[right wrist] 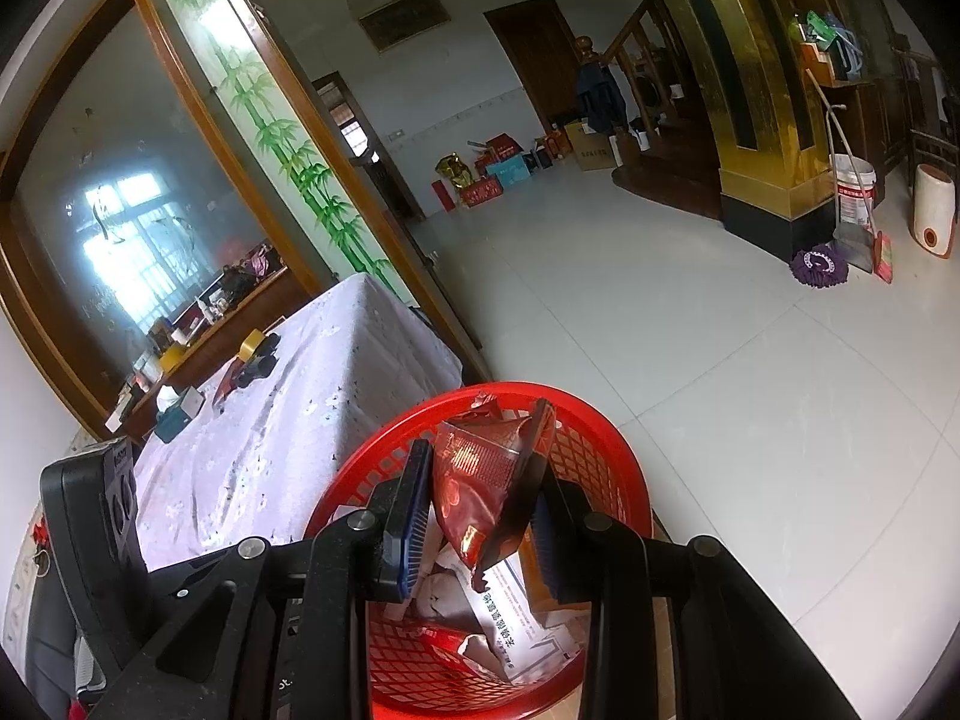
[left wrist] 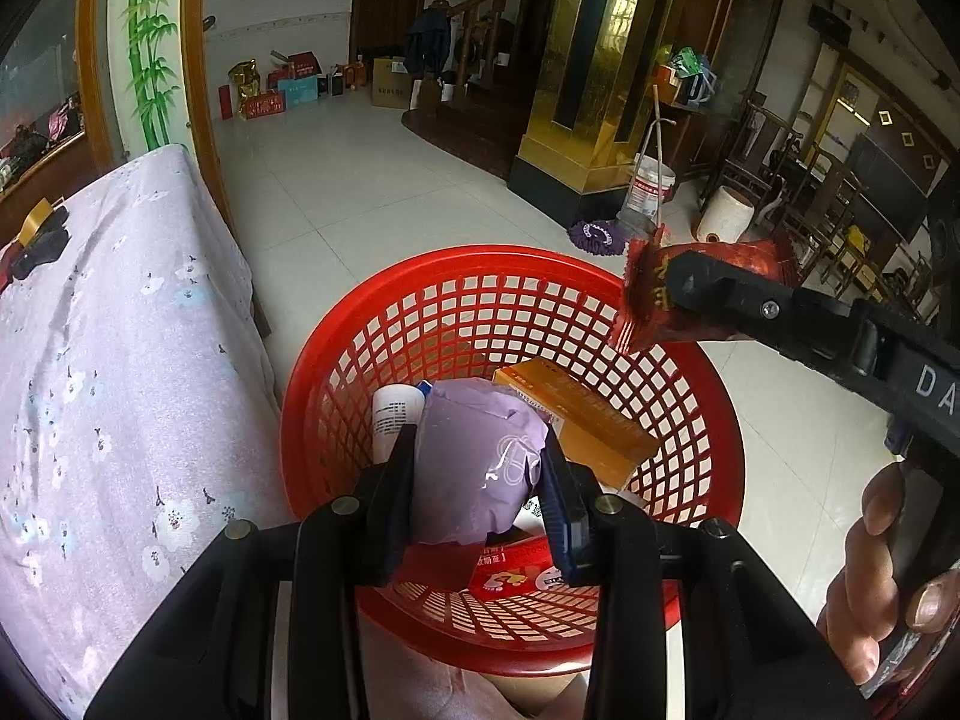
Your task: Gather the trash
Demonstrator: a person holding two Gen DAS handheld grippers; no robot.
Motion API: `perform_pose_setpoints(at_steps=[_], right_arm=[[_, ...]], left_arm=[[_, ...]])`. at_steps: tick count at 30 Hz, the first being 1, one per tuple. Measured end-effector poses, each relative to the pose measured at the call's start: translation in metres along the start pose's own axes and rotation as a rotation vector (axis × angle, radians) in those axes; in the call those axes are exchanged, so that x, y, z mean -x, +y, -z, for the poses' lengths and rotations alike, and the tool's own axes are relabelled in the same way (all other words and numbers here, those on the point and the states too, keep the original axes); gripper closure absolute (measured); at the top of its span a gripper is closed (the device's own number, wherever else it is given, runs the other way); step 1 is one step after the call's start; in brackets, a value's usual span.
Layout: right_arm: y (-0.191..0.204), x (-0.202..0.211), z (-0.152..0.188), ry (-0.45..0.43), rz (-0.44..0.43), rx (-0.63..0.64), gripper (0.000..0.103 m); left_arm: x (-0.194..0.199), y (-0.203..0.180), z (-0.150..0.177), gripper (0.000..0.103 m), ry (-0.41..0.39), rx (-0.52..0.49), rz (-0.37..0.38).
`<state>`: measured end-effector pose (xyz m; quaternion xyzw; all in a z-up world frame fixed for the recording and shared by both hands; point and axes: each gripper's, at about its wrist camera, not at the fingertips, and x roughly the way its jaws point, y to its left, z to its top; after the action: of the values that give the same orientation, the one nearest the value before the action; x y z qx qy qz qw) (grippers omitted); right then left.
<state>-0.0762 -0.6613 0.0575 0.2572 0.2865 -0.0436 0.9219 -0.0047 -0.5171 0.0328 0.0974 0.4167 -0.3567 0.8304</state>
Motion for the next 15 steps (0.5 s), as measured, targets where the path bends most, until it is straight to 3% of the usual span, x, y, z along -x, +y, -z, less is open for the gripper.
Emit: perform_pose_setpoints(at_steps=[15], right_arm=[[0.0029,-0.0038,0.0021,0.002,-0.001,0.008,0.069]], left_arm=[[-0.0016,-0.0006,0.0005,0.067,0.002,0.001,0.001]])
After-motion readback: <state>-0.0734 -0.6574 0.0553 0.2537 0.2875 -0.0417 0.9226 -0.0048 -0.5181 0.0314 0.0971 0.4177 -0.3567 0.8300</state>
